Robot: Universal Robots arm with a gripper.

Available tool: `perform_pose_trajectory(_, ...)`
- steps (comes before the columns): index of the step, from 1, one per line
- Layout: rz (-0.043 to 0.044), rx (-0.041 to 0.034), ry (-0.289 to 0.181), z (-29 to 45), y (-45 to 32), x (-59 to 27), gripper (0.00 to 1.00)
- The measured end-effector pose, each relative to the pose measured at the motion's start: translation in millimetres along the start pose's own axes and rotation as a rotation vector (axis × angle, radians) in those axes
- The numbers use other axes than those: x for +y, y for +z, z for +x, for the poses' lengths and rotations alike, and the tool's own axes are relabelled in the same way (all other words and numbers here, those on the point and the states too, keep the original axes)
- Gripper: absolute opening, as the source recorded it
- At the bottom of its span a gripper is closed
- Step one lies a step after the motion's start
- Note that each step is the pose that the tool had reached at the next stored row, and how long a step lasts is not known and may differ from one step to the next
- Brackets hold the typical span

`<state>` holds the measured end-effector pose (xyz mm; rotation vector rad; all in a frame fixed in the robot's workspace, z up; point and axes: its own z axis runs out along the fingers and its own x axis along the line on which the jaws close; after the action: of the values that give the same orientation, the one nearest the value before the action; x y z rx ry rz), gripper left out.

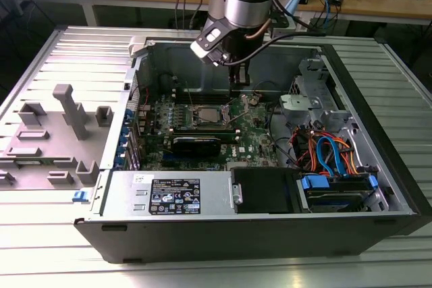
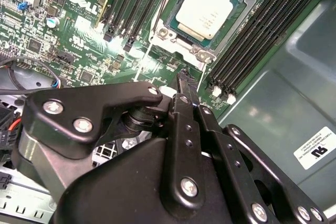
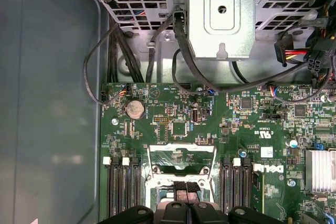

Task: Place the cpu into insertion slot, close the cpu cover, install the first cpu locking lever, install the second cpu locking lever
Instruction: 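Close the cpu cover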

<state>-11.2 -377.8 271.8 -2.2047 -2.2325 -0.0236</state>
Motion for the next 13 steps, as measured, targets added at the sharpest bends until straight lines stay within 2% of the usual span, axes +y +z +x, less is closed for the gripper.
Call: perform_pose_trajectory(13, 0.0000, 0.0000, 0.000, 0.0, 0.0, 3.3, 0.11)
